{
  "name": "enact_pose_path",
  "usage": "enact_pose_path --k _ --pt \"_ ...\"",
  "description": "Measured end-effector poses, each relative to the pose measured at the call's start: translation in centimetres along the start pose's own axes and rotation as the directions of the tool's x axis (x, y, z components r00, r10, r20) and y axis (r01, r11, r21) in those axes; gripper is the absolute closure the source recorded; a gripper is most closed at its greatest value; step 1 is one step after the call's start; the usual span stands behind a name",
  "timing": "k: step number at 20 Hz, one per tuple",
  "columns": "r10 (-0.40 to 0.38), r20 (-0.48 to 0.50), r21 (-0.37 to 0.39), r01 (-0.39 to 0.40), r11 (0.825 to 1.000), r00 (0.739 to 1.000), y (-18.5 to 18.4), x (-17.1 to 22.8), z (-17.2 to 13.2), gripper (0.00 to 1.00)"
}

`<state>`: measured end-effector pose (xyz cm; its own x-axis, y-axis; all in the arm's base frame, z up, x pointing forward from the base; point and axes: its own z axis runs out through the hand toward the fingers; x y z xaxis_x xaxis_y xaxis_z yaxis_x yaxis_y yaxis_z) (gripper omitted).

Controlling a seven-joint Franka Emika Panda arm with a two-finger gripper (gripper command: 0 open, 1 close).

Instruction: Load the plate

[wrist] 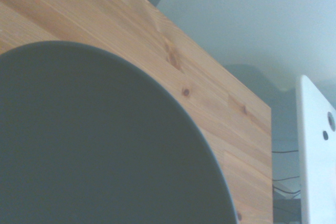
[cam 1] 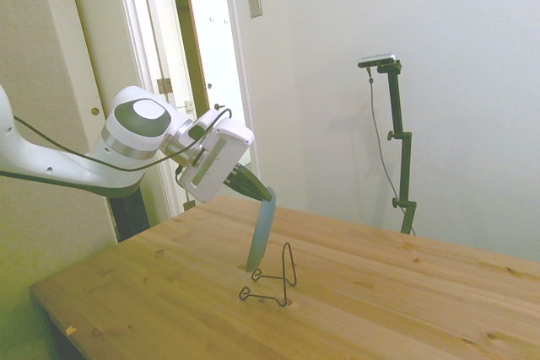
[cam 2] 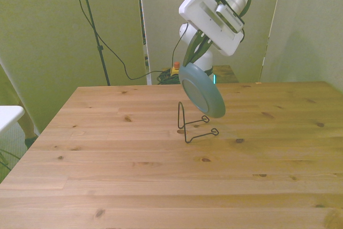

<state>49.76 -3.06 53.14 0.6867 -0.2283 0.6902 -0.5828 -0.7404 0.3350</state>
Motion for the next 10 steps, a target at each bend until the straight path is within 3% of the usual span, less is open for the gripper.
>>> enact_pose_path --k 10 --pt "0.007 -0.02 -0.029 -0.008 1.0 1.0 -1.9 -0.6 3.7 1.0"
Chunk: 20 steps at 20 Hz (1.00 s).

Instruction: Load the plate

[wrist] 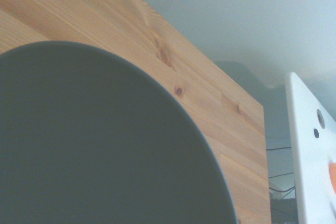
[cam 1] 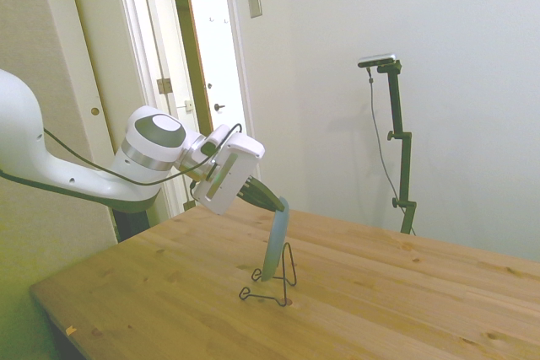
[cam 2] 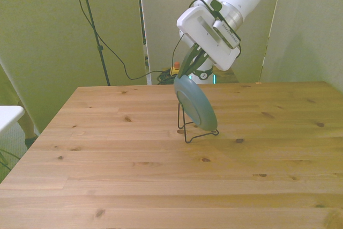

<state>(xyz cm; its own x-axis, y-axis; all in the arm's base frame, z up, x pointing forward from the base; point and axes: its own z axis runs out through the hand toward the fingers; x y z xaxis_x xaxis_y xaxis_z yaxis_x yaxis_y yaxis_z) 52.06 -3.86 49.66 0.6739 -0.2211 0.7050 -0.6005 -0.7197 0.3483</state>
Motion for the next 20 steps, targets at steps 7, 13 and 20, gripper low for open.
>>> enact_pose_path --k 7,13,20 --pt "-0.023 -0.006 0.01 0.023 1.0 1.0 -1.9 -1.5 -0.2 1.0" --pt "-0.033 0.003 0.0 0.033 0.999 0.999 -2.4 -2.7 -0.4 0.0" --pt "-0.023 -0.004 -0.001 0.023 1.0 1.0 -2.0 -2.9 -1.1 0.0"
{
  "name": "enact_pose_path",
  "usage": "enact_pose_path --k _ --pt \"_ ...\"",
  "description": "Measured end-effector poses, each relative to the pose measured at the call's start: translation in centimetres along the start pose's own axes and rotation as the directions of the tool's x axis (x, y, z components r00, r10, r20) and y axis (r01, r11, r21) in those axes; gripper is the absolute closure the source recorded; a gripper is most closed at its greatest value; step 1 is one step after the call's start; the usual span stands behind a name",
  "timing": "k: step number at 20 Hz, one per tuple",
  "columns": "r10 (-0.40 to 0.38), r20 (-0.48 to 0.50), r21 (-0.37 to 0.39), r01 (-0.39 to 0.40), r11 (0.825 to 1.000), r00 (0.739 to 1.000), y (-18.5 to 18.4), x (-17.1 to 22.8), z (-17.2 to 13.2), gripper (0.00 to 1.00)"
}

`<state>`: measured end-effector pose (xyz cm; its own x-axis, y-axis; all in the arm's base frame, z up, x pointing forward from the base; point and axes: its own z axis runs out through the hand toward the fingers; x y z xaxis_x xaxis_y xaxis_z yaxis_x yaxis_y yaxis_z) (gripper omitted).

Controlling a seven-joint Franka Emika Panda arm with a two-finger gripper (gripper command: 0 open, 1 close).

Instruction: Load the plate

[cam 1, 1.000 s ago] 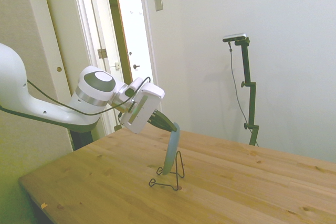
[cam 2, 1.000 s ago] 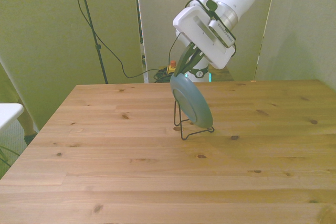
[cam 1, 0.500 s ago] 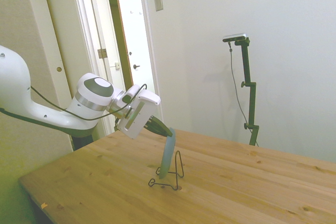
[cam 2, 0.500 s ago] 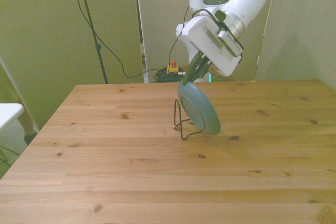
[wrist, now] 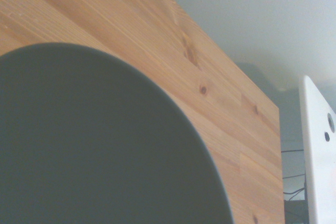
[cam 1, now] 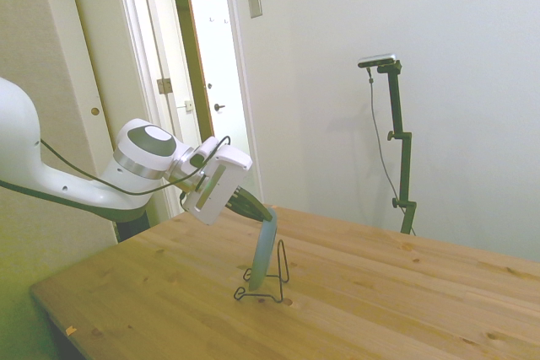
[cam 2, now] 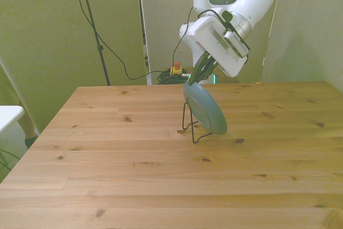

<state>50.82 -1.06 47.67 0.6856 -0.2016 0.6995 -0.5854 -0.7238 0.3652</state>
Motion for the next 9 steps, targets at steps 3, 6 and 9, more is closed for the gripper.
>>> enact_pose_path --k 3,6,9 --pt "0.009 -0.006 0.001 -0.009 1.0 1.0 0.3 0.2 -0.3 0.0" --pt "0.062 0.0 0.038 -0.062 0.997 0.998 1.4 1.2 -1.7 0.0" --pt "0.065 0.061 0.177 -0.075 0.981 0.996 4.0 2.6 -5.0 0.0"
